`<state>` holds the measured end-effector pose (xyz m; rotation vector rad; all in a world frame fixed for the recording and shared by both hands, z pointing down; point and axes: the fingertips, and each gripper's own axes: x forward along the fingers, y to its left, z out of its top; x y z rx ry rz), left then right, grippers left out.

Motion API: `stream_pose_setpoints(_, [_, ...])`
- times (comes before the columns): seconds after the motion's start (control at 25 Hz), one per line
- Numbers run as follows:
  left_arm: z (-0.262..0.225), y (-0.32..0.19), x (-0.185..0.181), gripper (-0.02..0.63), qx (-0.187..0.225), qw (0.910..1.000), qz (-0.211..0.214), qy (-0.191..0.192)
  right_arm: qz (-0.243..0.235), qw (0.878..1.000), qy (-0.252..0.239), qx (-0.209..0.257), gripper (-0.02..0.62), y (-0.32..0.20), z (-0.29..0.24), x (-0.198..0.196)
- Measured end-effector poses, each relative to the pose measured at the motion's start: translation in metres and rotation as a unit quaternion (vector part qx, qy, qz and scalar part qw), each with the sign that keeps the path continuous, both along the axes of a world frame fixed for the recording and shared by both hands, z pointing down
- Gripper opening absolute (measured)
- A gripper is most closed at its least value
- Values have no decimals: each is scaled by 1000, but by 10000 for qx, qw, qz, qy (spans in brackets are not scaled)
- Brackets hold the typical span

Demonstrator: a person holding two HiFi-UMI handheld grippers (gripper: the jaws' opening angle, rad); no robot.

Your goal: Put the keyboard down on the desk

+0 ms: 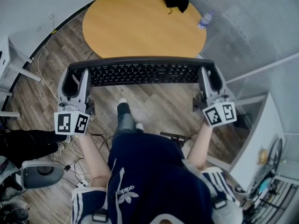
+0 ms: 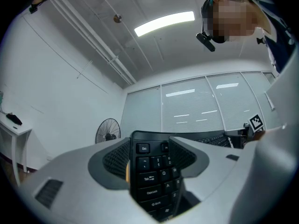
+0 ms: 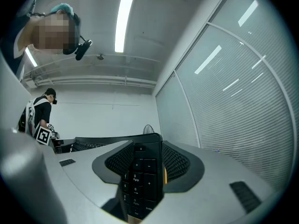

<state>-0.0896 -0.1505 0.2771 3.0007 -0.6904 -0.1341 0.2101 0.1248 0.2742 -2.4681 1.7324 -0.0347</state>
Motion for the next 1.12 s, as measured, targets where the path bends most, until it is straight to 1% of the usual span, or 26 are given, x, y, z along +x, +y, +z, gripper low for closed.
stream_pose_setpoints(0.08, [-9, 24, -8, 244, -105, 9995, -281, -40, -286, 9995, -40, -97, 178, 6, -12, 7])
stream_pose_setpoints(0.12, [-11, 26, -10, 244, -85, 9995, -290, -78, -297, 9995, -85, -75, 178, 7, -10, 6])
stream_pose_setpoints(0.24, [3, -2, 1, 244, 150, 9998, 134, -67, 144, 9997, -108, 162, 178, 7, 18, -7])
stream_pose_setpoints(0.36, [34, -20, 1, 244, 31, 9995, 303, -49, 311, 9995, -88, 46, 178, -2, 42, -16])
stream_pose_setpoints(0.48, [40, -19, -3, 244, -95, 9997, 196, -132, 211, 9995, -223, -46, 178, -6, 48, -14])
stream_pose_setpoints(0.56, [33, -16, -3, 244, -91, 9999, 34, -60, 51, 9999, -153, -38, 178, -12, 37, -5])
stream_pose_setpoints(0.64, [30, -19, 0, 244, -58, 10000, -15, 24, 1, 10000, -45, -10, 178, -19, 31, 1])
stream_pose_setpoints(0.84, [45, -43, 4, 244, 36, 9993, 363, 71, 392, 9991, -57, 144, 178, -18, 50, -16])
stream_pose_setpoints(0.96, [45, -63, 9, 244, 49, 9987, 502, 90, 496, 9986, -73, 166, 178, -32, 51, -18])
stream_pose_setpoints(1.12, [48, -77, 16, 244, 28, 9978, 667, 50, 671, 9974, -166, 225, 178, -35, 57, -21])
